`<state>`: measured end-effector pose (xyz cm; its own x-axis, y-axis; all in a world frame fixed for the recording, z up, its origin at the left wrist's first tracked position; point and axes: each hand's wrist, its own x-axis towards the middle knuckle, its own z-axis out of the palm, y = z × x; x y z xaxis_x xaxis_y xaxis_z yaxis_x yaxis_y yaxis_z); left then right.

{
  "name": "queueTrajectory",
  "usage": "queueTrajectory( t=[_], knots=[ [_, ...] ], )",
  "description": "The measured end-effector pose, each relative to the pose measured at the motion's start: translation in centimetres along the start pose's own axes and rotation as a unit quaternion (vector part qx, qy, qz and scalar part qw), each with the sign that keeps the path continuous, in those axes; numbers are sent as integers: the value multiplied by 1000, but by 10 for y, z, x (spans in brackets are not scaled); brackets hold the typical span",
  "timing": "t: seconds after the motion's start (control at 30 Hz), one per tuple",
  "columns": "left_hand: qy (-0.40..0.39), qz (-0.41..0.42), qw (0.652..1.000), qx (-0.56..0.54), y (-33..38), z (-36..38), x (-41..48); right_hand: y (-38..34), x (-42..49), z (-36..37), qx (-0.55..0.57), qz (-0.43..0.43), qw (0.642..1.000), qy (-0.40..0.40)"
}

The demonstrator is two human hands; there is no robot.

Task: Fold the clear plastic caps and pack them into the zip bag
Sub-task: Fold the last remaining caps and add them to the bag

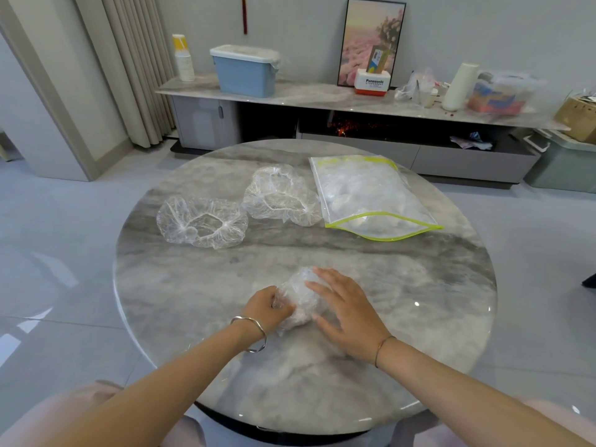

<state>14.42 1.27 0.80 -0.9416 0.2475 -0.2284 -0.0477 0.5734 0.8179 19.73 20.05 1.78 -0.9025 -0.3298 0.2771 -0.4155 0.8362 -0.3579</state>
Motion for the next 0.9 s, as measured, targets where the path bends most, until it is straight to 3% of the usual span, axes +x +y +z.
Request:
queueTrajectory(
  t=[0.07, 0.3, 0.4, 0.5, 0.6, 0.67, 0.77, 0.8, 0.9],
  knots=[
    [16, -3, 1000, 12, 1, 1, -1, -2, -4, 6, -55, -38, 997, -29],
    [50, -34, 998, -24, 2, 2, -5, -2, -5, 11, -133, -53, 984, -102],
    [74, 45, 993, 84, 0, 1, -9, 4, -3, 13, -101, -27, 984, -142],
    [89, 201, 924, 312, 0, -4, -12, 9, -3, 15, -96, -4, 977, -189],
    [76, 301, 853, 419, -3, -2, -12, 9, -2, 17, -96, 17, 971, -217],
    [36, 289, 840, 457, -6, -1, -18, 8, -1, 18, -85, 27, 970, -227],
    [-85, 221, 827, 510, -14, -4, -22, 7, 2, 19, -77, 35, 969, -232],
    [-111, 192, 835, 504, -18, -4, -21, 7, 3, 19, -77, 34, 970, -230],
    [-127, 167, 841, 499, -23, -7, -18, 6, 5, 19, -82, 28, 971, -223]
  ],
)
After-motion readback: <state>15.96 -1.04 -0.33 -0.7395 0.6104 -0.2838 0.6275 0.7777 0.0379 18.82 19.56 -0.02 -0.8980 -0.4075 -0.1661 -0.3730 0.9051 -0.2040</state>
